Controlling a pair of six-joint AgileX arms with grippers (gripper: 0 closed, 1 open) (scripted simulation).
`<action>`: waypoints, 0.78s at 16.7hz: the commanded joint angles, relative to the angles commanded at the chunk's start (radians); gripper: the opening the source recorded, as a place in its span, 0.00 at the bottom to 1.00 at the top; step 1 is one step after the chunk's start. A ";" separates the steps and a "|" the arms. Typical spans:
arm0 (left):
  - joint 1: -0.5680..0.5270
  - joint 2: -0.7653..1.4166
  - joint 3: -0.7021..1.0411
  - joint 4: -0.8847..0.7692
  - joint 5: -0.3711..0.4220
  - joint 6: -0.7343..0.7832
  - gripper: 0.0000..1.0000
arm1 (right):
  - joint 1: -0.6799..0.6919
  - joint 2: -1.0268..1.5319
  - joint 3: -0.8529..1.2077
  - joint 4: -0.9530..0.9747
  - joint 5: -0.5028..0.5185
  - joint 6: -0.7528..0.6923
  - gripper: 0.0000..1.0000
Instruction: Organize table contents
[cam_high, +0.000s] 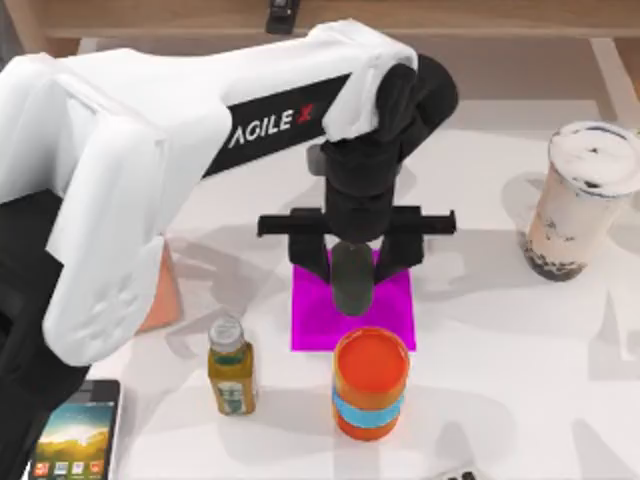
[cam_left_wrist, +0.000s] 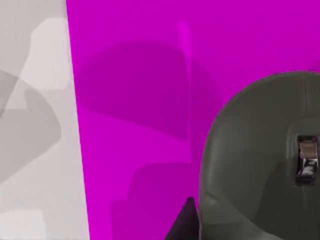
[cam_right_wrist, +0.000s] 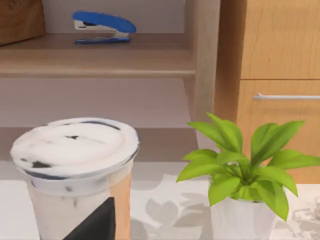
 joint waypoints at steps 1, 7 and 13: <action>-0.001 0.002 -0.005 0.006 0.001 0.000 0.00 | 0.000 0.000 0.000 0.000 0.000 0.000 1.00; -0.002 0.008 -0.019 0.024 0.001 -0.002 0.00 | 0.000 0.000 0.000 0.000 0.000 0.000 1.00; -0.002 0.008 -0.019 0.024 0.001 -0.002 0.45 | 0.000 0.000 0.000 0.000 0.000 0.000 1.00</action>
